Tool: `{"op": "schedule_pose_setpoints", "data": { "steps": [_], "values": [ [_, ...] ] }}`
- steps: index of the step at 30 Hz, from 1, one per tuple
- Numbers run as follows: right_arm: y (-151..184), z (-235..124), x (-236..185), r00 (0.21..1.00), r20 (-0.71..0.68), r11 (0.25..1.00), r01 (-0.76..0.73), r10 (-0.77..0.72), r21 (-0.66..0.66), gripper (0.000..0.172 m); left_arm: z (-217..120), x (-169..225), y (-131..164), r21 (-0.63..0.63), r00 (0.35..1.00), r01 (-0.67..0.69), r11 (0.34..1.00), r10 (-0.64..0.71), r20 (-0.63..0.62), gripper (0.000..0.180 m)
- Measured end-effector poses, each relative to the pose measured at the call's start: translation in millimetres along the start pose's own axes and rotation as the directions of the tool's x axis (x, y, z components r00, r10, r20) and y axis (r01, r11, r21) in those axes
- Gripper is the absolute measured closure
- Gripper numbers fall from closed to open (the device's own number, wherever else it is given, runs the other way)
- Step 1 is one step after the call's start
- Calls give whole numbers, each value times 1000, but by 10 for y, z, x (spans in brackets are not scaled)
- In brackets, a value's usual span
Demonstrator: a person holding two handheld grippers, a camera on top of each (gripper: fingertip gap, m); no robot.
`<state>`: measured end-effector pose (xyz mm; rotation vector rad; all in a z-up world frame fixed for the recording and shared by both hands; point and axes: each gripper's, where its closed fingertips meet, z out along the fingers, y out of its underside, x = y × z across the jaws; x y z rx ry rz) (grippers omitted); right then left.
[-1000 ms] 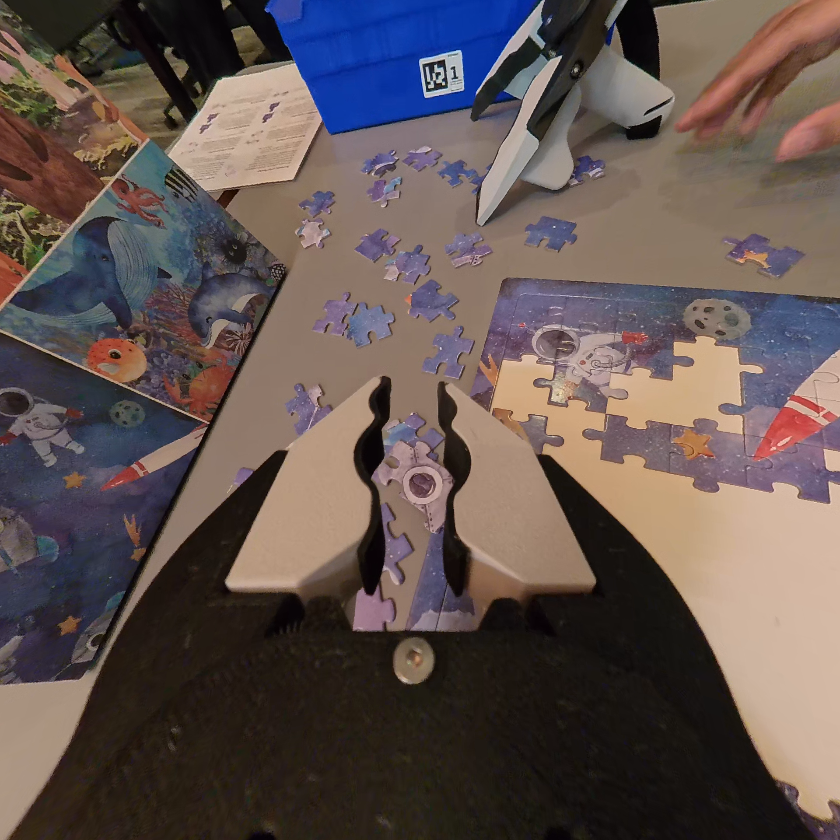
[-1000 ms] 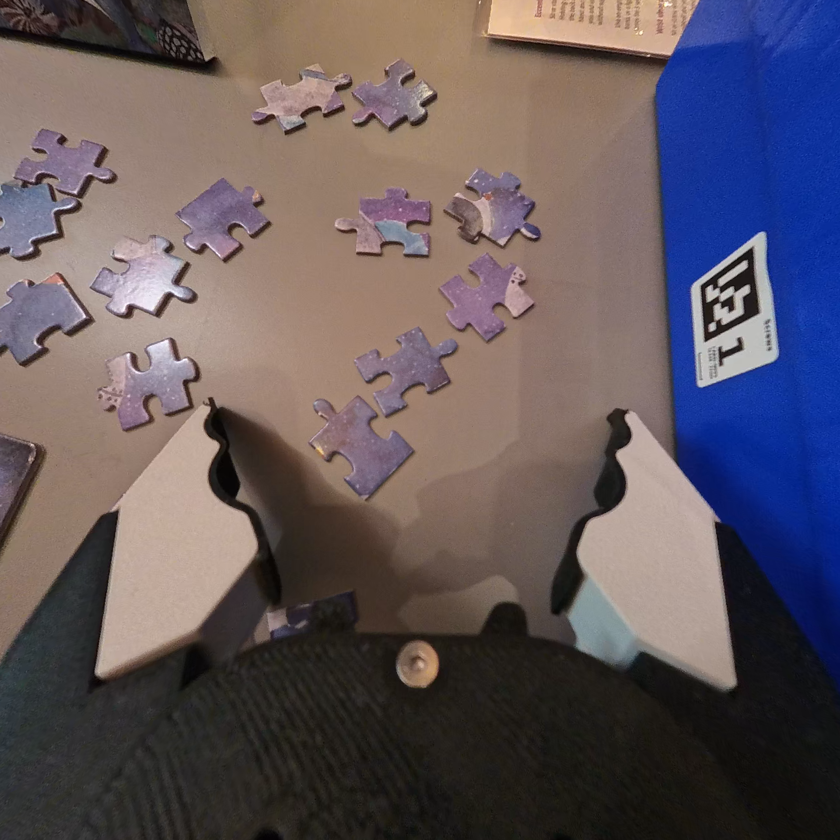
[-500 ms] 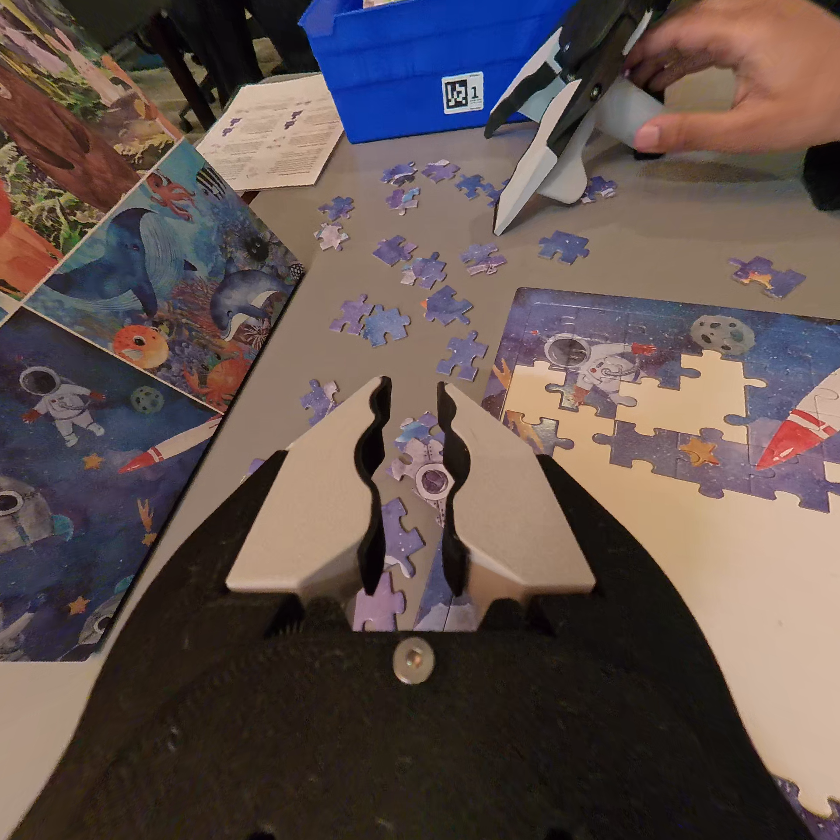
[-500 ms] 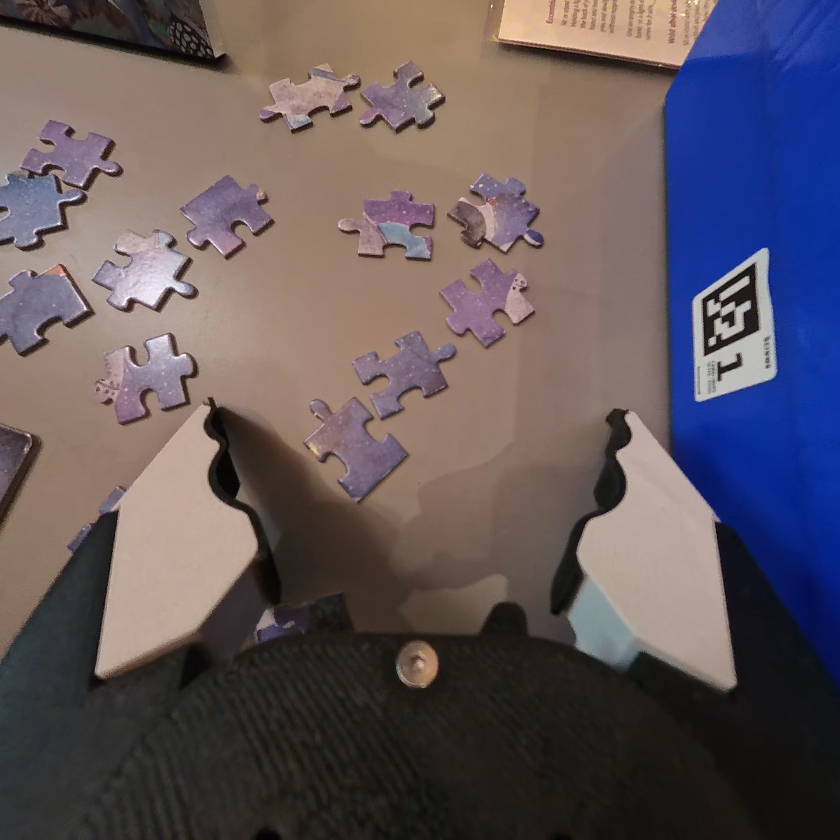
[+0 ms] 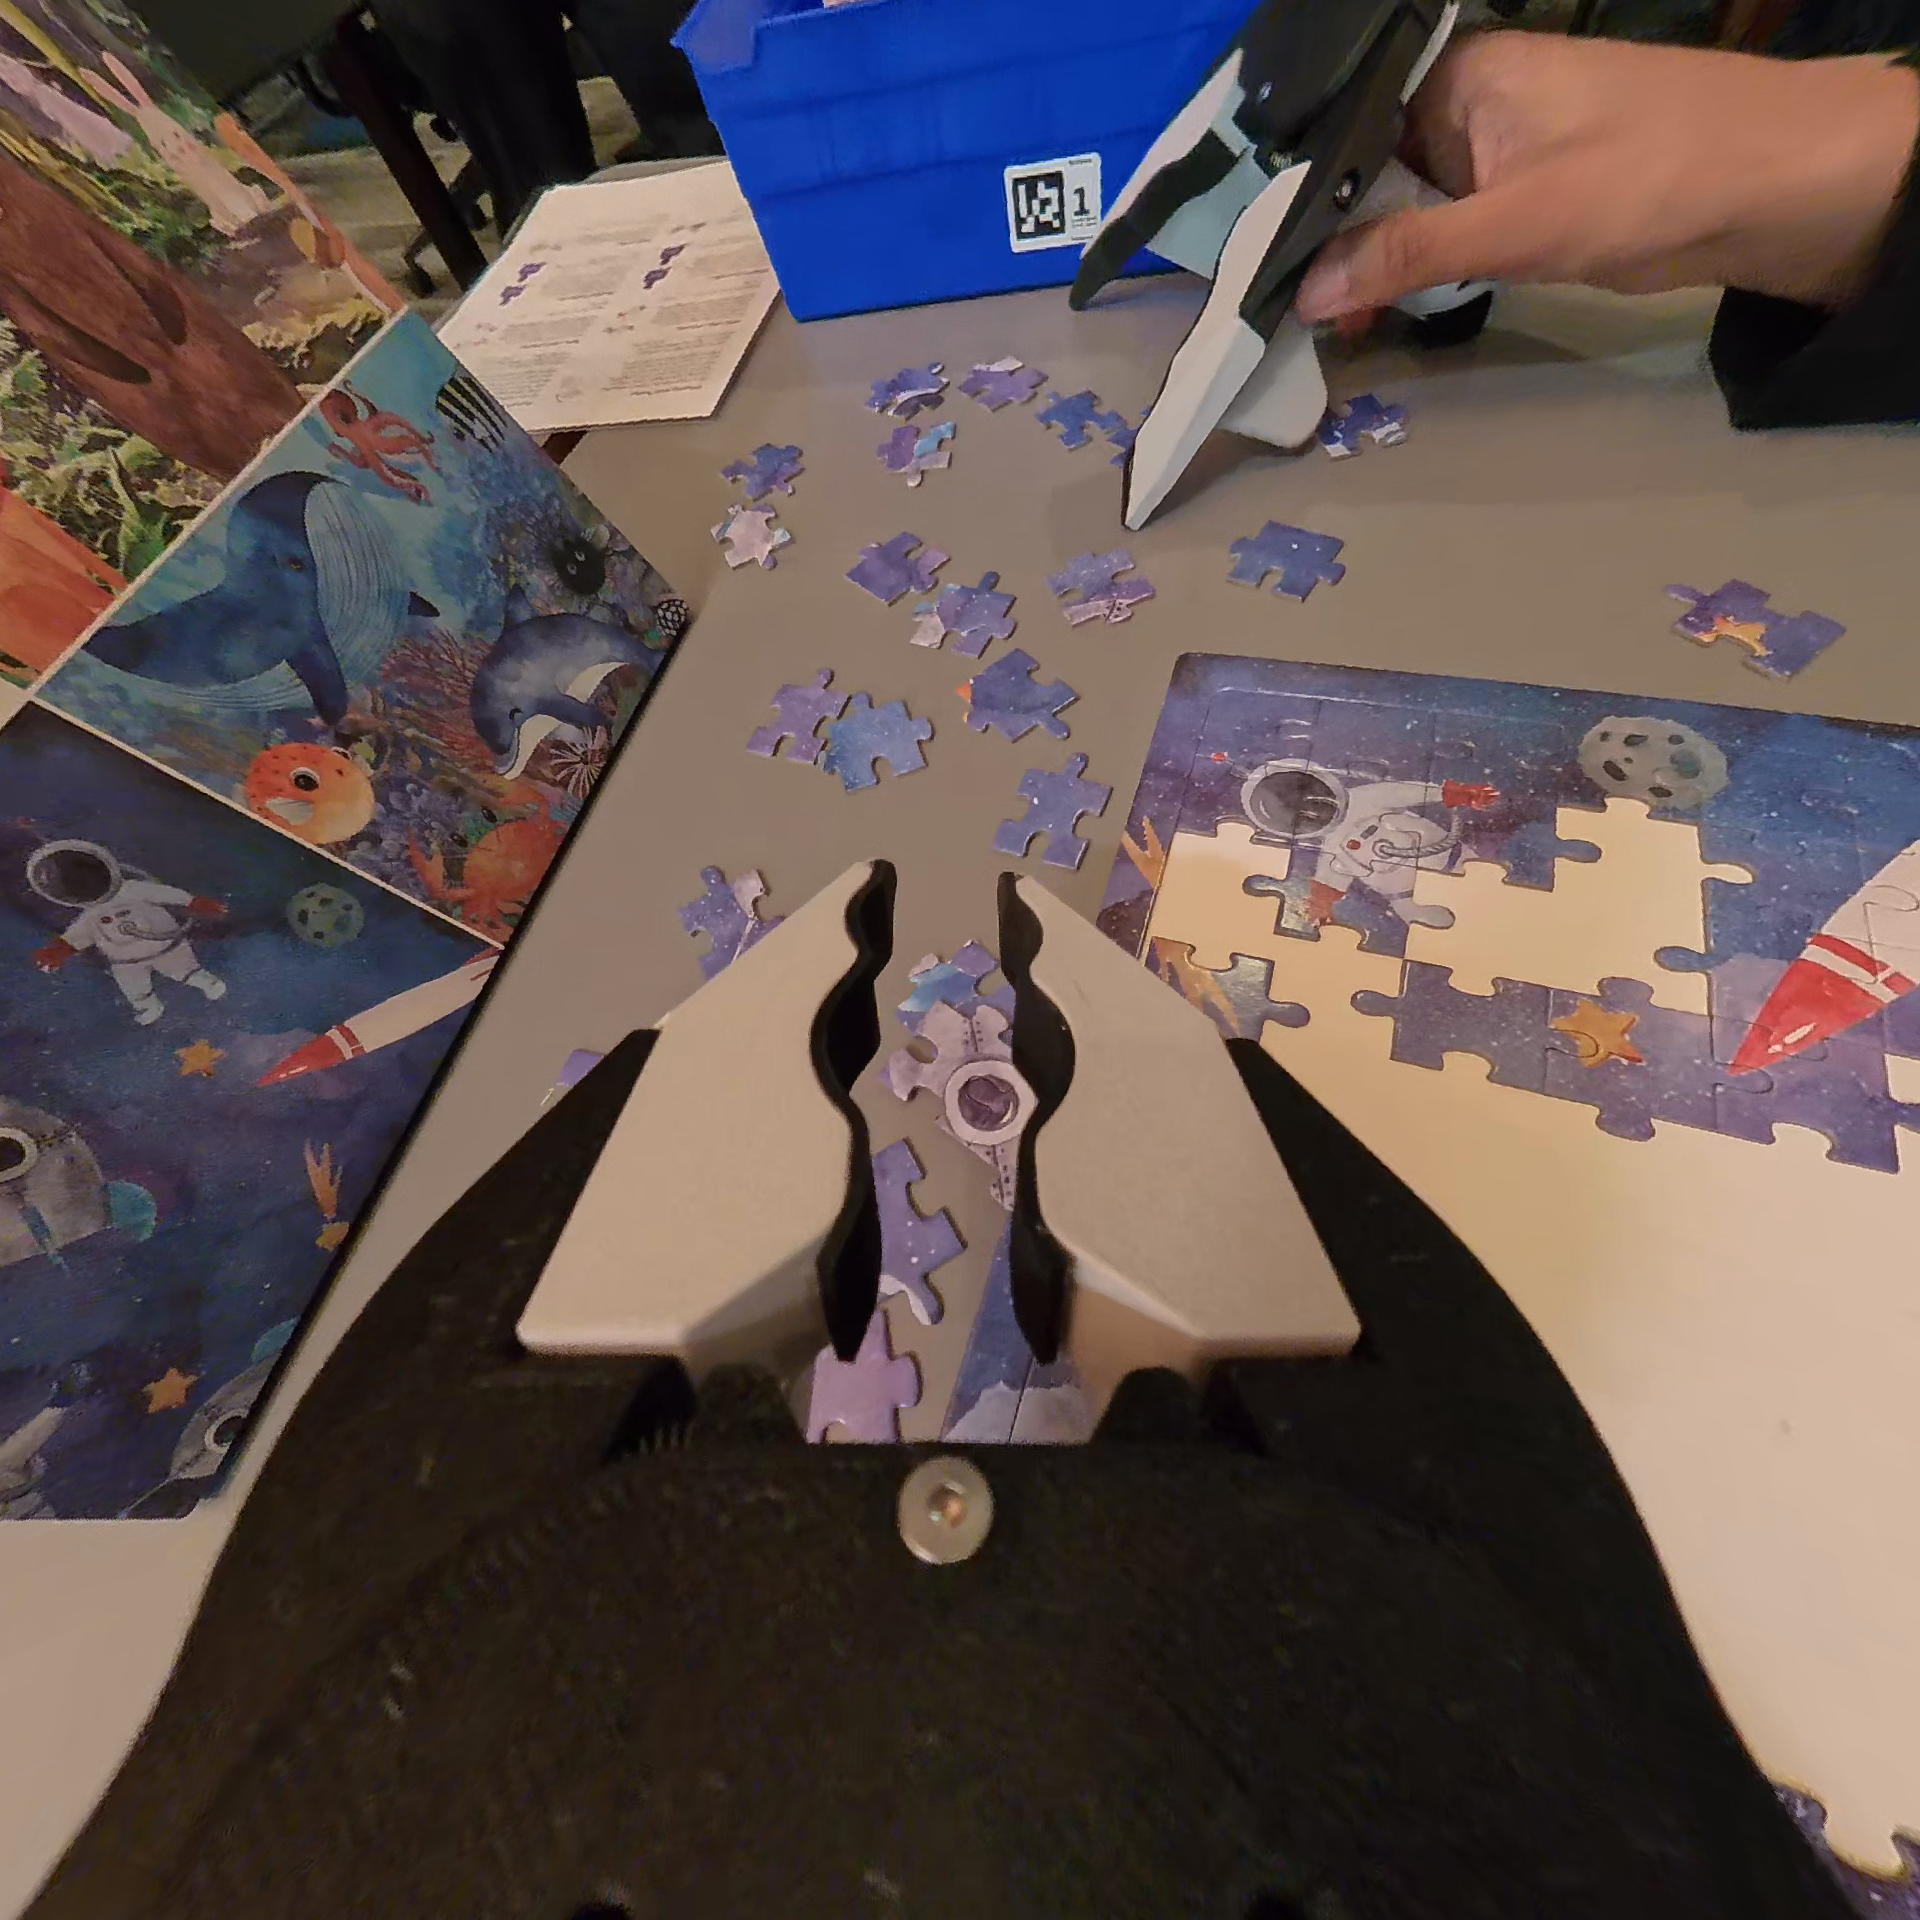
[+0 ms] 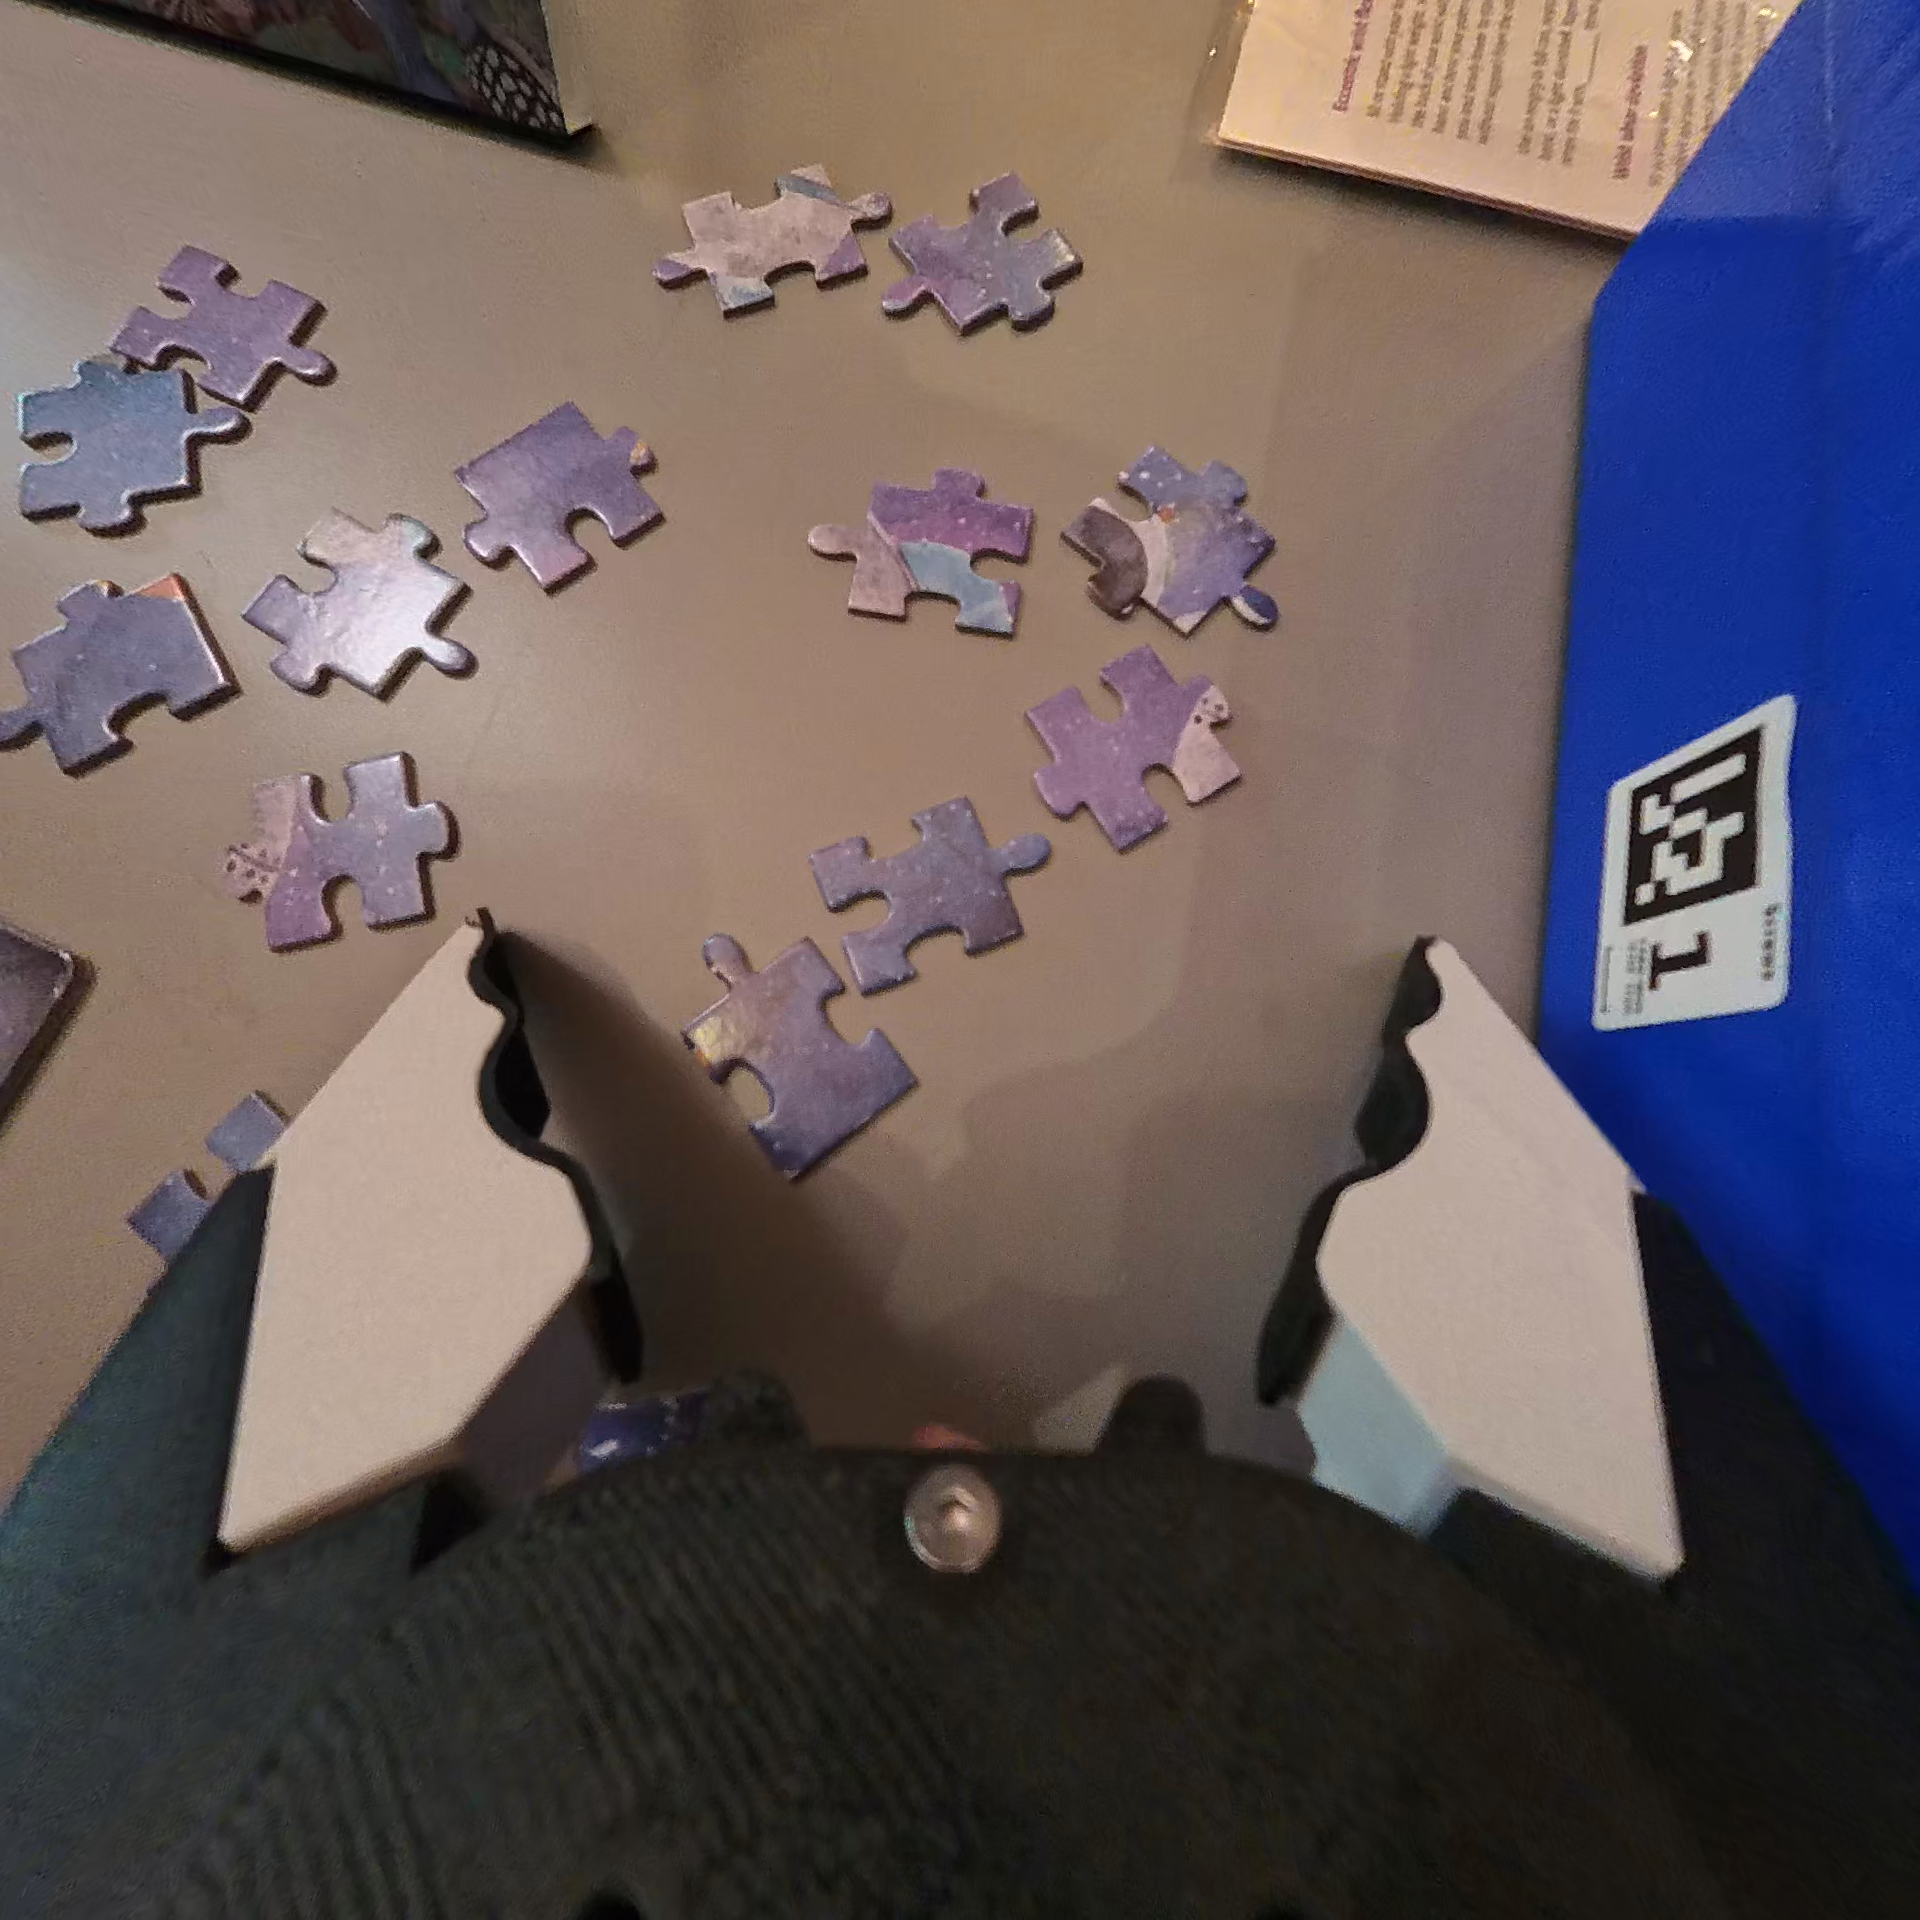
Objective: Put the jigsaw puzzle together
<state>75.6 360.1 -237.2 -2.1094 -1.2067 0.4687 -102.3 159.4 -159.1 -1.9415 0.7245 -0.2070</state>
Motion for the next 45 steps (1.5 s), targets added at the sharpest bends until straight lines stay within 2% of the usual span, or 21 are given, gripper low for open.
{"op": "schedule_pose_setpoints", "data": {
  "steps": [1, 3, 4, 6, 8, 11, 14, 15, 16, 20, 23, 27, 37, 45],
  "values": [
    [-23, -23, -3, 1000, -1, 1000, 9, -9, 17, 18, 4, 4, 1, -2, 1000, -2, 1000, 2, 0, 162],
    [-154, -136, -21, 999, -22, 996, 39, -37, 85, 49, 10, 7, 6, -7, 1000, -8, 1000, 8, 3, 162],
    [-255, -218, -50, 997, -37, 989, 71, -67, 126, 58, 9, 8, 4, -7, 1000, -10, 1000, 10, 4, 162],
    [-501, -396, -161, 988, -77, 964, 151, -137, 220, 46, 7, 8, -6, -3, 1000, -8, 1000, 8, 5, 163],
    [-794, -581, -308, 969, -151, 916, 234, -194, 326, 52, 1, 2, -12, 2, 1000, -5, 1000, 5, 6, 162],
    [-1275, -874, -563, 903, -344, 787, 403, -259, 467, 82, -12, -12, -21, 7, 1000, -3, 1000, 2, 12, 162],
    [-1621, -1093, -880, 763, -576, 583, 620, -292, 525, 131, -31, -25, -36, 13, 1000, -3, 1000, 3, 18, 162],
    [-1657, -1085, -1050, 728, -601, 509, 673, -329, 537, 139, -37, -30, -39, 15, 1000, -3, 1000, 2, 20, 162],
    [-1633, -1002, -1212, 721, -581, 476, 690, -379, 545, 145, -41, -35, -40, 16, 1000, -2, 1000, 2, 22, 162],
    [-1301, -613, -1555, 796, -361, 555, 600, -486, 576, 150, -46, -106, -24, 17, 998, -2, 1000, 1, 63, 157],
    [-1122, -531, -1648, 819, -247, 586, 550, -518, 595, 156, -53, -136, -14, 16, 997, 13, 1000, -15, 77, 154],
    [-1022, -505, -1801, 875, 27, 705, 371, -484, 605, 160, -71, -185, 4, 19, 995, 25, 1000, -27, 101, 154],
    [-958, -396, -1751, 911, 145, 804, 256, -386, 537, 159, -90, -303, 51, 12, 986, 47, 999, -49, 161, 150],
    [-924, -275, -1642, 939, 287, 896, 43, -187, 441, 160, -100, -341, 63, 12, 982, 56, 998, -57, 178, 150]
  ]
}}
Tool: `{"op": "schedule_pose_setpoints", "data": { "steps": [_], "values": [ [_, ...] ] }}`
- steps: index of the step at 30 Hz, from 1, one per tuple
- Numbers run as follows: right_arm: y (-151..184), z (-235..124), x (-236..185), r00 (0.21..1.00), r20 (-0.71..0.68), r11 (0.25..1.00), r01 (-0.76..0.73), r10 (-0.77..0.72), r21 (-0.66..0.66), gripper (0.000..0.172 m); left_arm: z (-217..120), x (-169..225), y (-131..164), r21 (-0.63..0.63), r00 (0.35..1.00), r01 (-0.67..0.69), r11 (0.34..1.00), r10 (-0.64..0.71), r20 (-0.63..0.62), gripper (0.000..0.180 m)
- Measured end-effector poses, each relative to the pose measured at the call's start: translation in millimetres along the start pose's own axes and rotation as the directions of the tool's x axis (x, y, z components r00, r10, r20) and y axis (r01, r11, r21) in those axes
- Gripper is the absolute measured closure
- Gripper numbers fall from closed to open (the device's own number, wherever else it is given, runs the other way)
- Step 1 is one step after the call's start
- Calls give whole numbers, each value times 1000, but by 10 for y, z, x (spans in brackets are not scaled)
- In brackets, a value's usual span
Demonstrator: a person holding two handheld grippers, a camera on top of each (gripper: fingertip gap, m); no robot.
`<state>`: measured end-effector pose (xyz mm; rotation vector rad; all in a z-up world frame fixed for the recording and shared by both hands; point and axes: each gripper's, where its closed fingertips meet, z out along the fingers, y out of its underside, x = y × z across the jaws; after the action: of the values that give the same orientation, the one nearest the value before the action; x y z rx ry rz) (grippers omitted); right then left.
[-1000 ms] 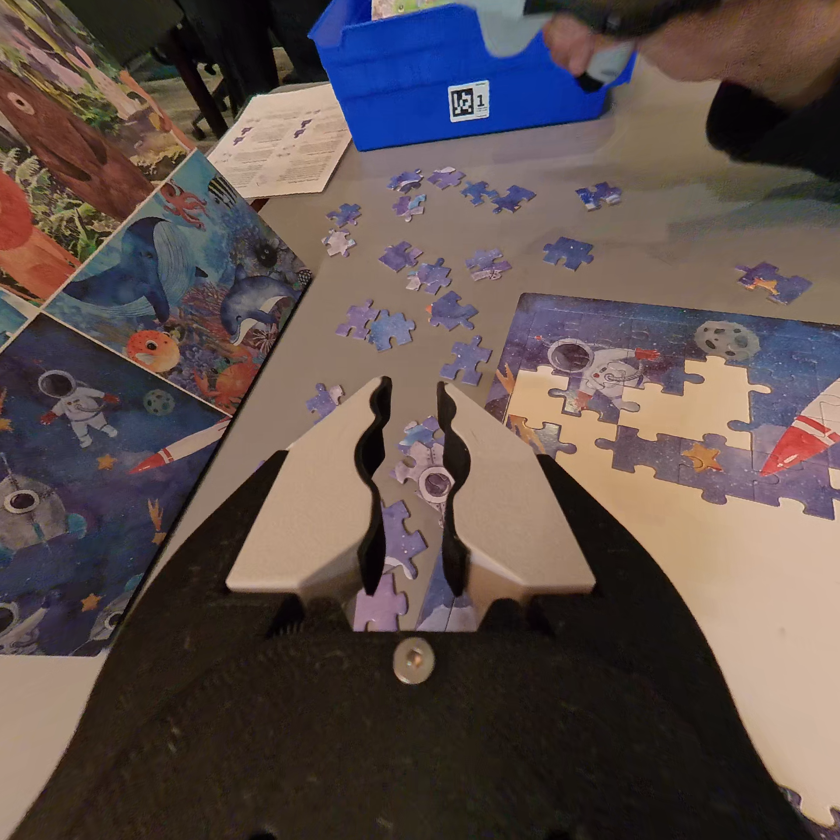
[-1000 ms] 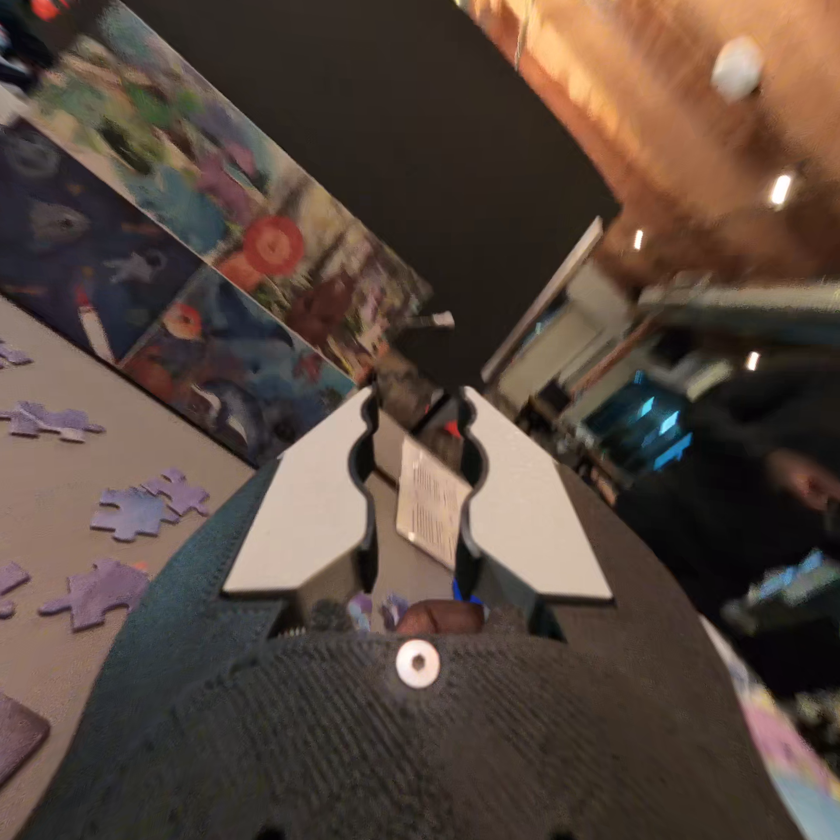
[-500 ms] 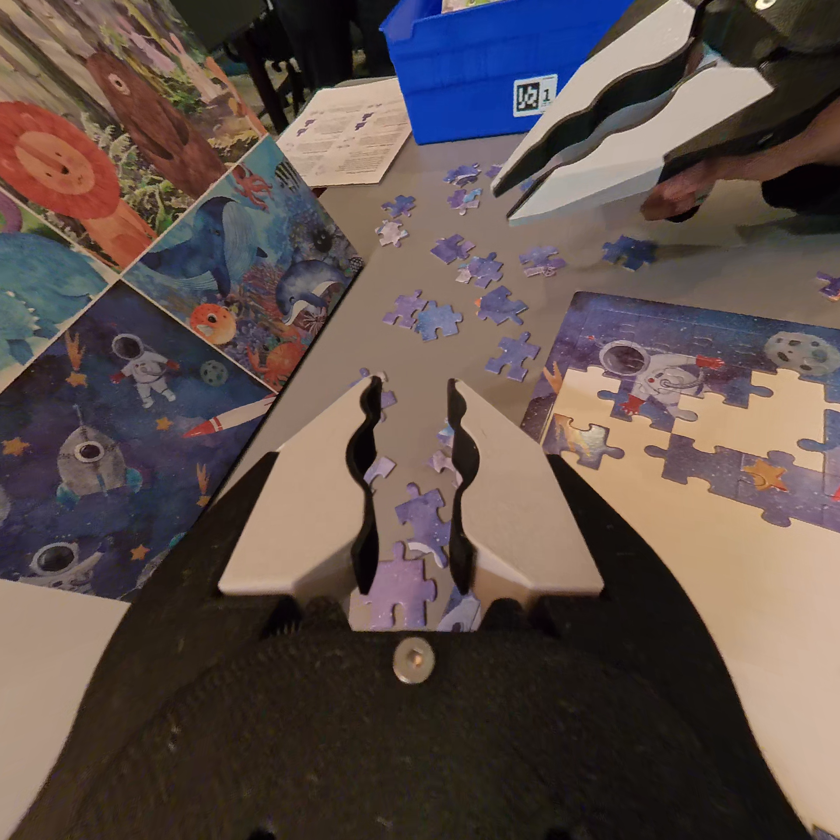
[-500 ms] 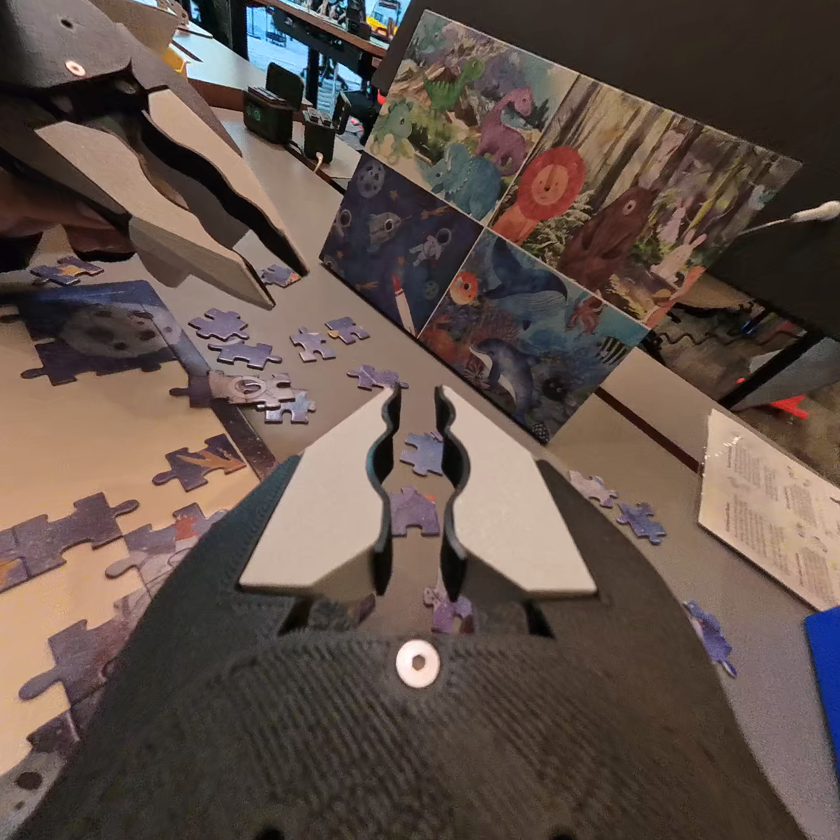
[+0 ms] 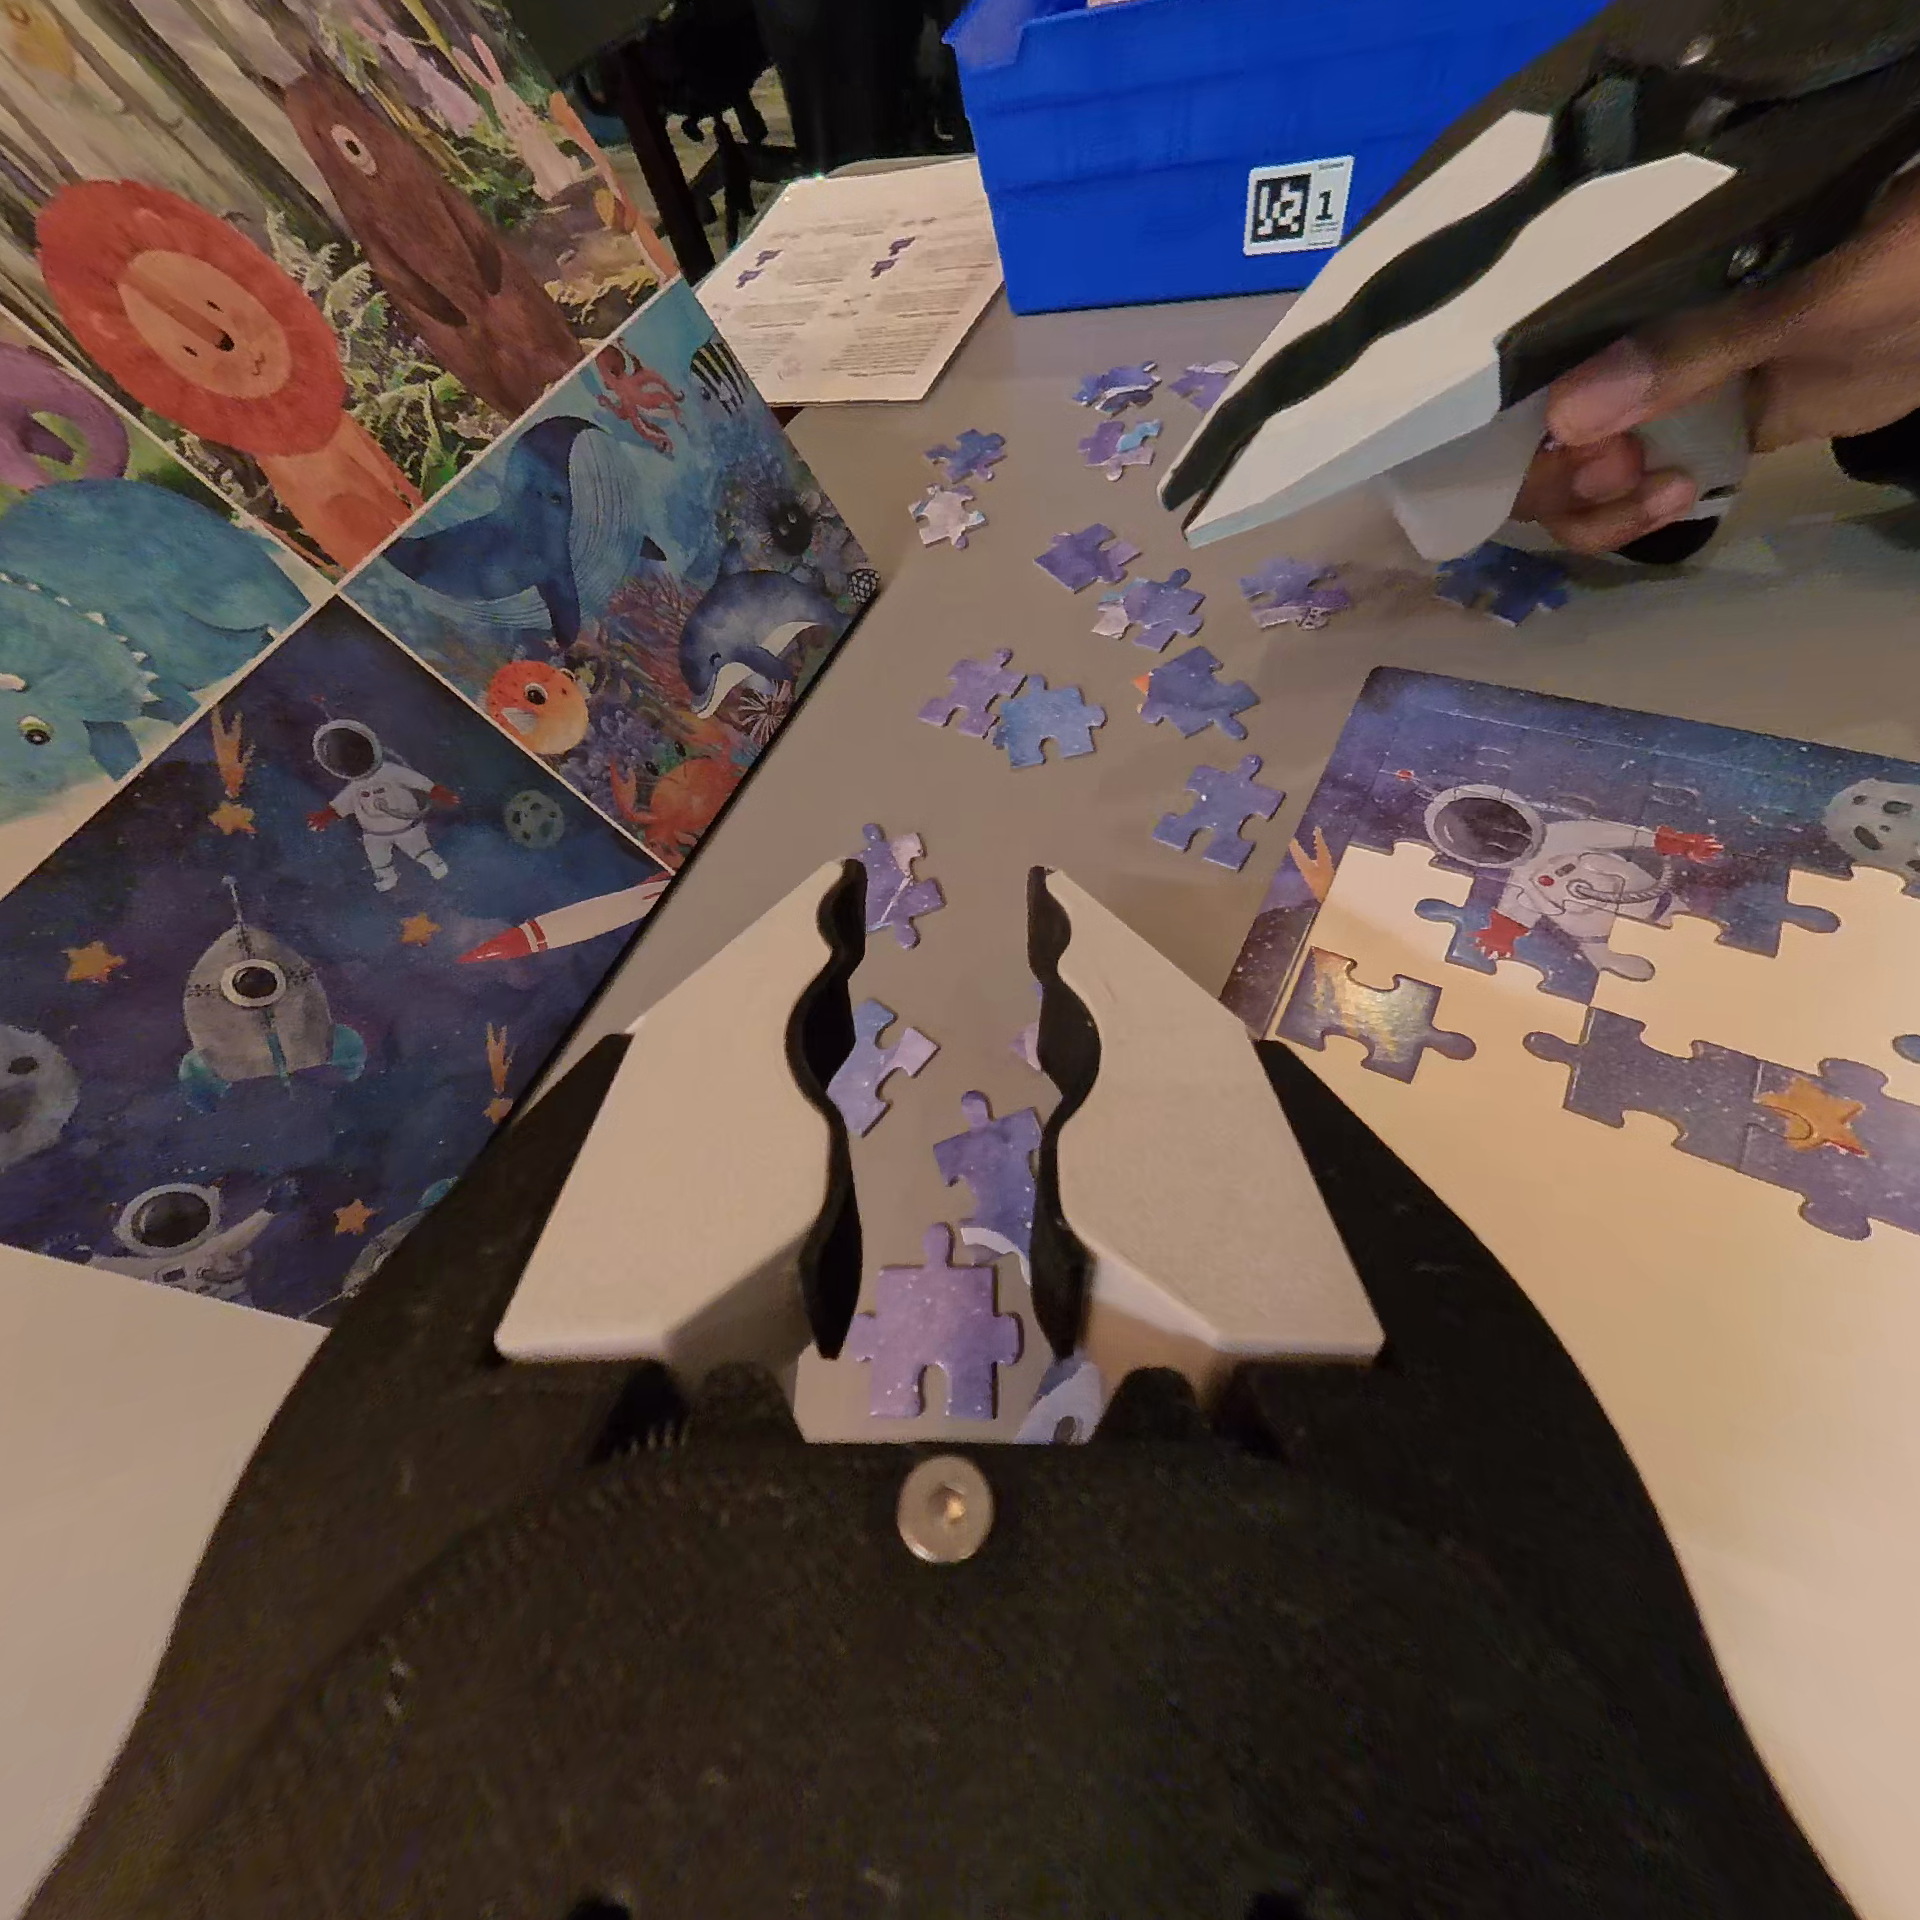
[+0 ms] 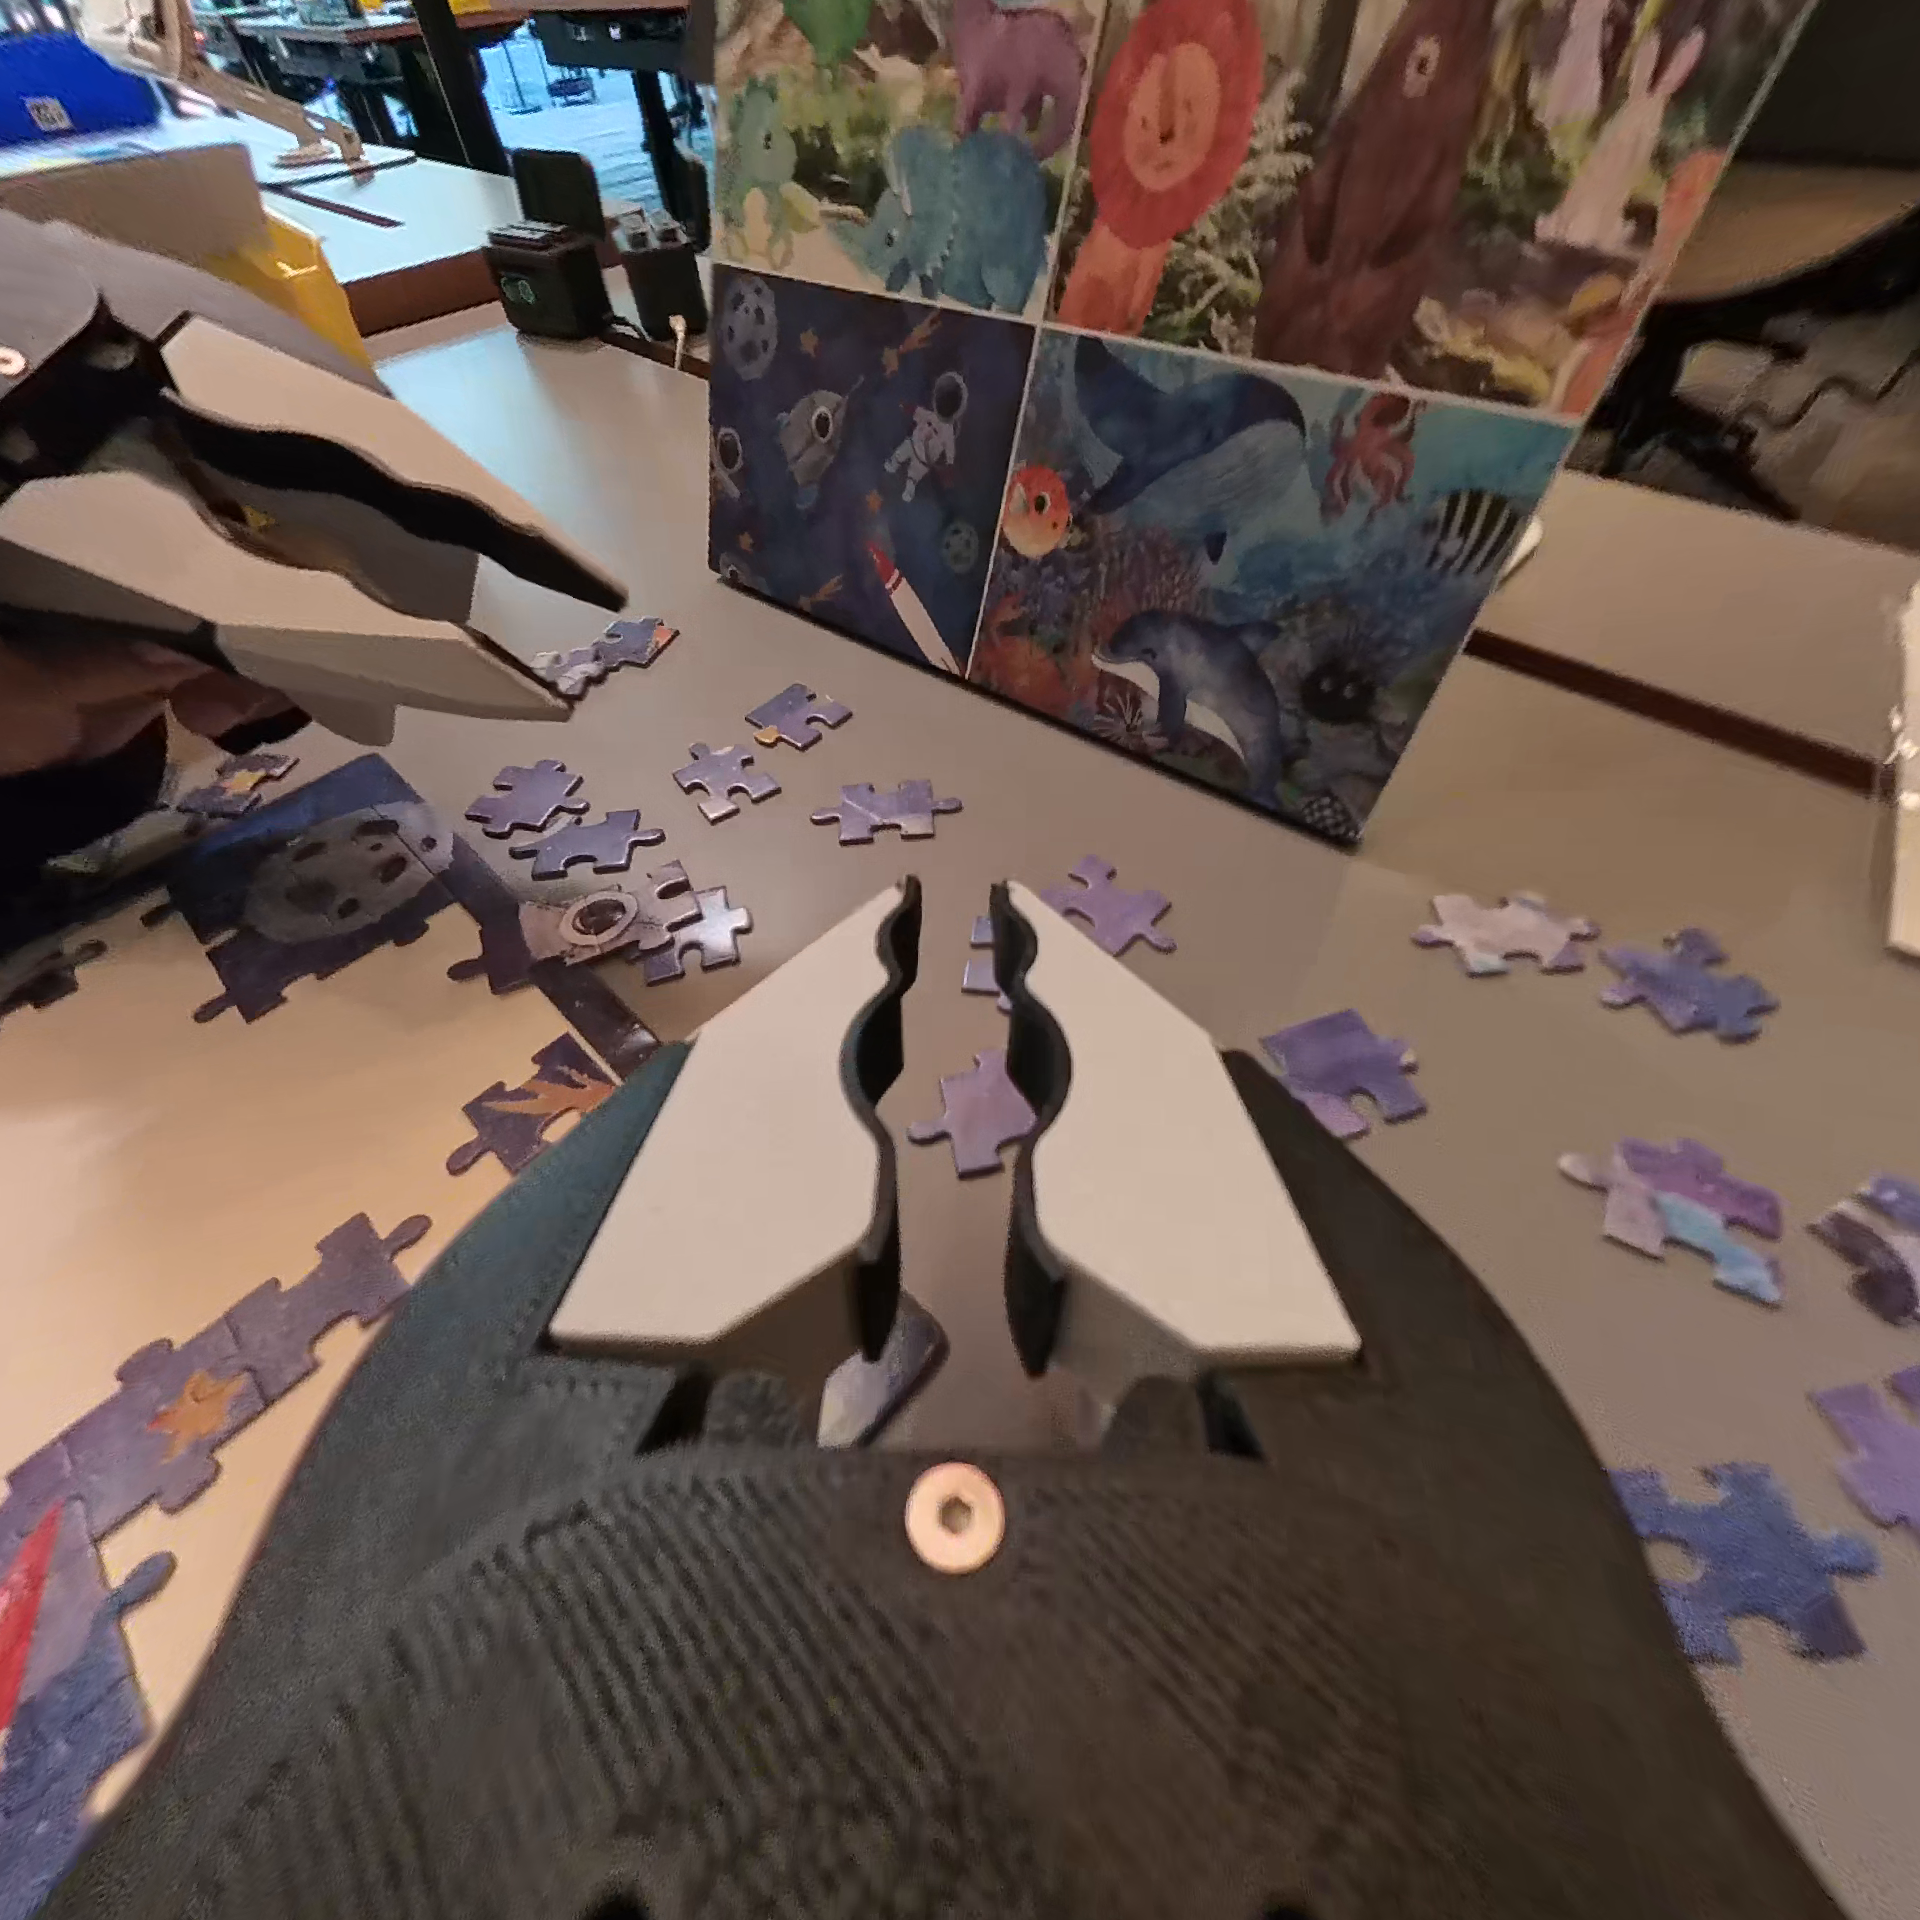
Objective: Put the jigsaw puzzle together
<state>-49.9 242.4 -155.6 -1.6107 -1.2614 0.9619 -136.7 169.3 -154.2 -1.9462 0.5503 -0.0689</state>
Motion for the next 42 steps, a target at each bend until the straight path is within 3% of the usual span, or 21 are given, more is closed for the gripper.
{"op": "schedule_pose_setpoints", "data": {
  "steps": [6, 9, 22, 32, 42],
  "values": [
    [43, 21, 37, 997, 13, 997, -78, 79, -22, 162, 1, -25, 12, 0, 1000, 7, 1000, -7, 8, 150],
    [24, 24, 17, 998, 15, 998, -66, 66, -12, 172, 0, -42, 18, 2, 1000, 12, 1000, -12, 13, 151],
    [-33, 18, -80, 983, 133, 992, -124, 125, -17, 172, -8, -99, 38, 6, 999, 39, 999, -39, 26, 152],
    [-134, -25, -13, 996, 88, 998, -40, 35, 55, 172, -4, -95, 39, 2, 999, 32, 999, -32, 30, 153],
    [-75, -12, -120, 992, 122, 1000, 5, -8, 31, 172, -83, -144, -71, 39, 998, 34, 999, -36, 56, 154]
  ]
}}
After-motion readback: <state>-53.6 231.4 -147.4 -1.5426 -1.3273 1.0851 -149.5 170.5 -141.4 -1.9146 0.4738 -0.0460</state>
